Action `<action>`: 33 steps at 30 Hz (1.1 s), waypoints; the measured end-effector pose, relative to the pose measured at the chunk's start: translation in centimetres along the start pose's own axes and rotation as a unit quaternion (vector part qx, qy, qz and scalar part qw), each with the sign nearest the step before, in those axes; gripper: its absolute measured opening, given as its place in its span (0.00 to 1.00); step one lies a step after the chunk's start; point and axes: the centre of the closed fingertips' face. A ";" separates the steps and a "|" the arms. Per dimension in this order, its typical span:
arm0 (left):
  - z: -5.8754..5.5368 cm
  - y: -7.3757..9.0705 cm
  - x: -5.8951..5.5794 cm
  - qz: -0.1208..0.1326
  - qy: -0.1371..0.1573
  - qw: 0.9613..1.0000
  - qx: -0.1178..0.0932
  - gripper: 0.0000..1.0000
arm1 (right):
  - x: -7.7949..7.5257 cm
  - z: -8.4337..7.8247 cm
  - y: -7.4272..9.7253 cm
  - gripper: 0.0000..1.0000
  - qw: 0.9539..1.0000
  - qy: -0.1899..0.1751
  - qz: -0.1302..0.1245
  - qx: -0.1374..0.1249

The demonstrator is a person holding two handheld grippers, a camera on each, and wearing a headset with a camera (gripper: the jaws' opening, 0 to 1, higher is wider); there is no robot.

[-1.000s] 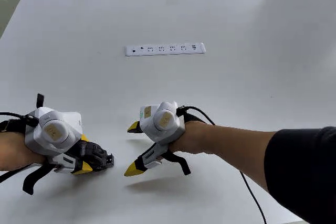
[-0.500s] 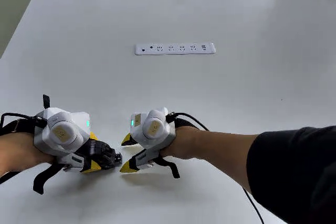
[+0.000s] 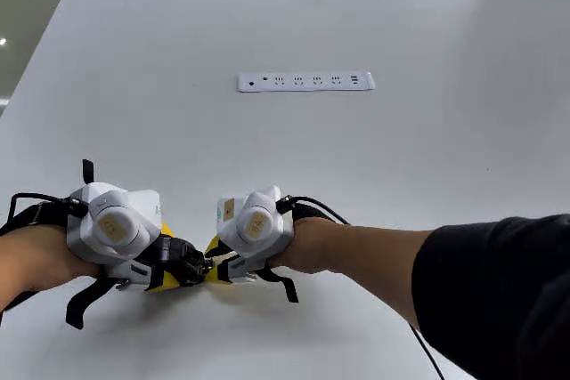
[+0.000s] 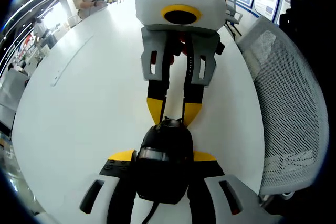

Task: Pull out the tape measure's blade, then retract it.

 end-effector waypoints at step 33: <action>-0.1 0.3 -0.3 -0.002 0.000 1.000 -0.006 0.32 | 0.0 -1.2 0.6 0.12 0.999 -0.032 0.004 0.015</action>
Point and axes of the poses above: the centre of the closed fingertips' face, and the gripper's own axes: y roughly backward along the fingers, x roughly to its left, z roughly out of its top, and after that the axes turned 5 degrees about x, right-handed
